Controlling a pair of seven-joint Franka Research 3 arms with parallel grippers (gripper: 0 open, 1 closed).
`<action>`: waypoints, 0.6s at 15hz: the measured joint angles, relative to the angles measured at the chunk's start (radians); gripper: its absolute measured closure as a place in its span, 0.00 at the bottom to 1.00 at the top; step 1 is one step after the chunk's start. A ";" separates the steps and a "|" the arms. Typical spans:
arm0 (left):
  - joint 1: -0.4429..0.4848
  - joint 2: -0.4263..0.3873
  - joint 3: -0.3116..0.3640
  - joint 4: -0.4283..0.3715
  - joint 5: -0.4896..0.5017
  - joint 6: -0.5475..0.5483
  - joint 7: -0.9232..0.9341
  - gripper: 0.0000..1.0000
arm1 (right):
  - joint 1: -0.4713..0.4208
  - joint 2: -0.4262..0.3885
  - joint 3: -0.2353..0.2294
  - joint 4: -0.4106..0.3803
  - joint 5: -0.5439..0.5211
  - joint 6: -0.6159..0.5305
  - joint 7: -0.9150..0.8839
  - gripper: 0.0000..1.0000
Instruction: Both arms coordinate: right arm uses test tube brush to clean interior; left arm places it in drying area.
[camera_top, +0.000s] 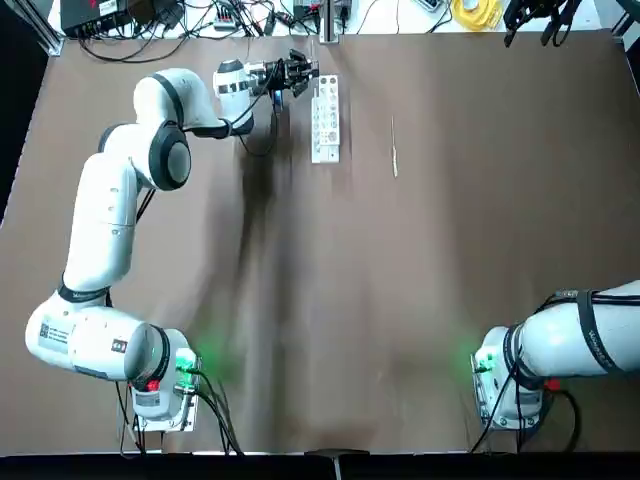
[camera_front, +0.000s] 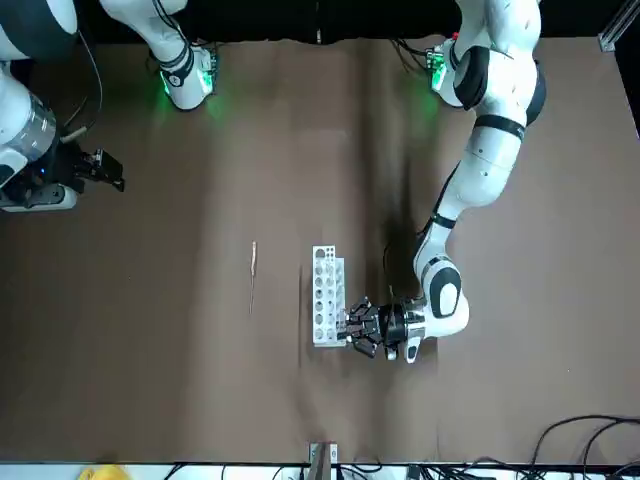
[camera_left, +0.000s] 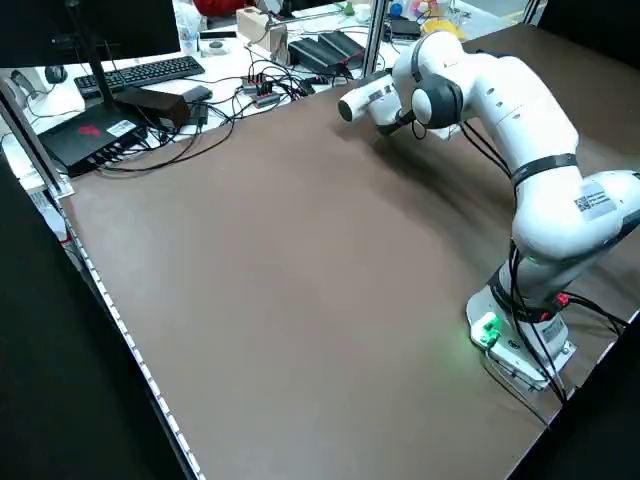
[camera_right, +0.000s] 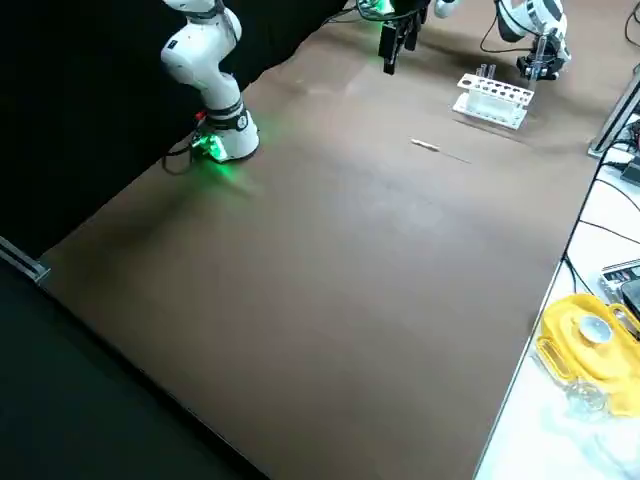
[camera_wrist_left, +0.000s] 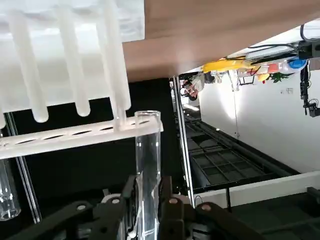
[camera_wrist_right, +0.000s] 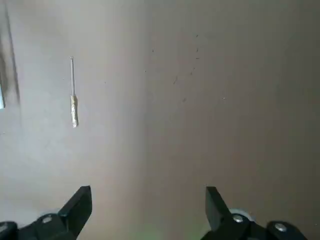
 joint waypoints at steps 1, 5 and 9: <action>0.000 0.000 0.000 0.000 0.000 0.000 0.000 0.77 | 0.000 0.000 0.000 0.000 0.000 0.000 0.000 0.00; 0.000 0.000 0.001 0.000 0.000 0.000 0.001 0.77 | -0.001 0.000 -0.002 0.000 0.000 0.000 0.000 0.00; 0.001 -0.001 0.002 0.000 0.001 -0.011 0.002 0.77 | -0.001 0.000 -0.002 0.000 0.000 0.000 0.000 0.00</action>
